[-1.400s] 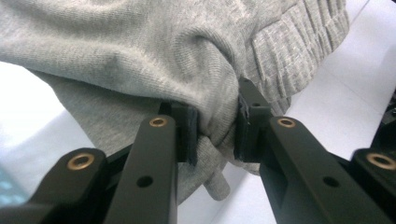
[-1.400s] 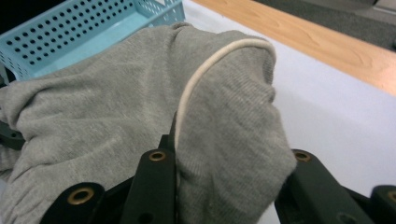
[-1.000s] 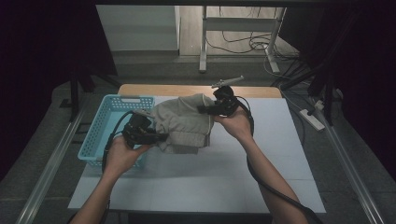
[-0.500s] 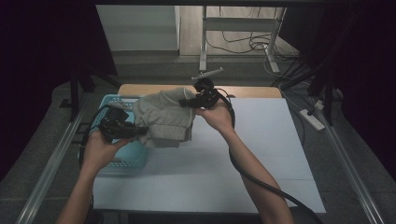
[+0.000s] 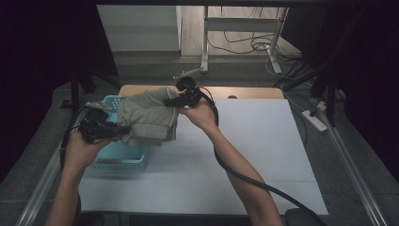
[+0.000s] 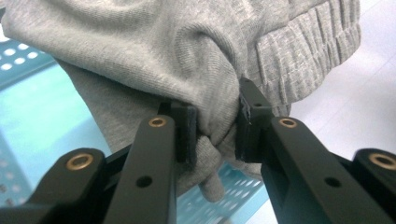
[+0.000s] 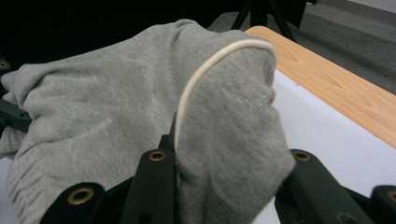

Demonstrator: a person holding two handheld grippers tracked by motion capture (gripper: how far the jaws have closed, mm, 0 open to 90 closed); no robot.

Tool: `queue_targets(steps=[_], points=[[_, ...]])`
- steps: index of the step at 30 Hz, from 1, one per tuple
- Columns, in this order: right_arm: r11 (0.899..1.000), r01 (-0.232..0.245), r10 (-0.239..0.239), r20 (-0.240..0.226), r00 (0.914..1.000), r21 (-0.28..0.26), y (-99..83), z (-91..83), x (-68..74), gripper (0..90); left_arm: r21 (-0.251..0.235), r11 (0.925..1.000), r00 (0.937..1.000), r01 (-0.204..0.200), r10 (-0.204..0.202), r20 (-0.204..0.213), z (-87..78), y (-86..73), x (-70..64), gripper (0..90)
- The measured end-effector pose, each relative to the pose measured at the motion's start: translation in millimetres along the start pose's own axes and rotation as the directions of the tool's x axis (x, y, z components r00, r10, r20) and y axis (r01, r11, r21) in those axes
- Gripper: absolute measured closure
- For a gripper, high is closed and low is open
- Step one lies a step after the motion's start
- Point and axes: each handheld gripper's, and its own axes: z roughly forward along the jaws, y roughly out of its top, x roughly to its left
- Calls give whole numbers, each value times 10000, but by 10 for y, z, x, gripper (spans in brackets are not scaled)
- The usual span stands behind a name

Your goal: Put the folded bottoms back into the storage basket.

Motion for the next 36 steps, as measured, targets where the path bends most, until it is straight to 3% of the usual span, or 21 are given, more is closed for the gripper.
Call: queue_targets(steps=[3,15,22,28,36], points=[[9999,79,-78,-40,10000,75,54,129,60,676,10,9996,9996,270,-270,-68,-61,-60,94,721],[9999,82,-79,-296,9995,104,133,429,184,675,12,9975,9973,700,-699,-240,-216,-236,316,721],[9997,245,-243,-326,9992,61,148,639,291,675,83,9939,9931,1100,-1096,-415,-282,-353,451,721],[9995,324,-325,-388,9987,-11,162,780,378,674,78,9926,9910,1212,-1206,-580,-344,-459,552,721],[9985,512,-509,-130,9986,178,118,987,451,671,273,9903,9874,1359,-1332,-850,-280,-562,642,719]])
